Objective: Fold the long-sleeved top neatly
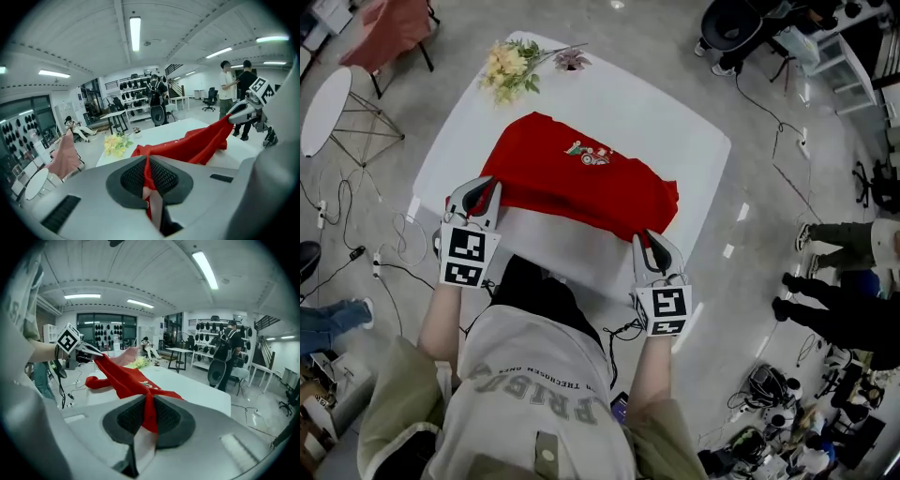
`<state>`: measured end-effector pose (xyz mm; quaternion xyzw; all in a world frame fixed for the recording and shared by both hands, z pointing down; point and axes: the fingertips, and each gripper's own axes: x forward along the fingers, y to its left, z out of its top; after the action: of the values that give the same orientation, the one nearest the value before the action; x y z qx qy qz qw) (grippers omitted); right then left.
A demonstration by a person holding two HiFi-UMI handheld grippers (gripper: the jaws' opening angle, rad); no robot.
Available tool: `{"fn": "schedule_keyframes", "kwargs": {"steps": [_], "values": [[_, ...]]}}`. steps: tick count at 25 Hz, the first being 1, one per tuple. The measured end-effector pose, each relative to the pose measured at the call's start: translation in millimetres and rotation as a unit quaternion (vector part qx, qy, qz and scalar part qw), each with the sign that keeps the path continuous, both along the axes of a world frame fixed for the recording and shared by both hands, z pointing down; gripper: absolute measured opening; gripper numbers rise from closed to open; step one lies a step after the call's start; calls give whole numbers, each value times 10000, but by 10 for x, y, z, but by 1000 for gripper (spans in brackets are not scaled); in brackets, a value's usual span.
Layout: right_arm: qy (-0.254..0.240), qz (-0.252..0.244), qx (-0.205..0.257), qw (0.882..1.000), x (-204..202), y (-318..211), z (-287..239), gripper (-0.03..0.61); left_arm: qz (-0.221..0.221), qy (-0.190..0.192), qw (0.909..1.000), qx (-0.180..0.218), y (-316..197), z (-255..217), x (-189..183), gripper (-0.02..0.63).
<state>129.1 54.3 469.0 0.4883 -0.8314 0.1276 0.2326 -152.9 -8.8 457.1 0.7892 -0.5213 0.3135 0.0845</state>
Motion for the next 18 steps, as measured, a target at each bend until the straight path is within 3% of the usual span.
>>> {"fn": "schedule_keyframes", "kwargs": {"steps": [5, 10, 15, 18], "values": [[-15, -449, -135, 9989, -91, 473, 99, 44, -224, -59, 9994, -255, 676, 171, -130, 18], [111, -760, -562, 9955, -198, 882, 401, 44, -166, -134, 9957, -902, 1160, 591, -188, 18], [277, -835, -1252, 9882, -257, 1096, 937, 44, 125, -456, 9818, -1838, 1407, 1214, -218, 18], [464, -668, -1679, 9824, -234, 1141, 1248, 44, 386, -853, 9720, -2155, 1446, 1479, -261, 22]]}}
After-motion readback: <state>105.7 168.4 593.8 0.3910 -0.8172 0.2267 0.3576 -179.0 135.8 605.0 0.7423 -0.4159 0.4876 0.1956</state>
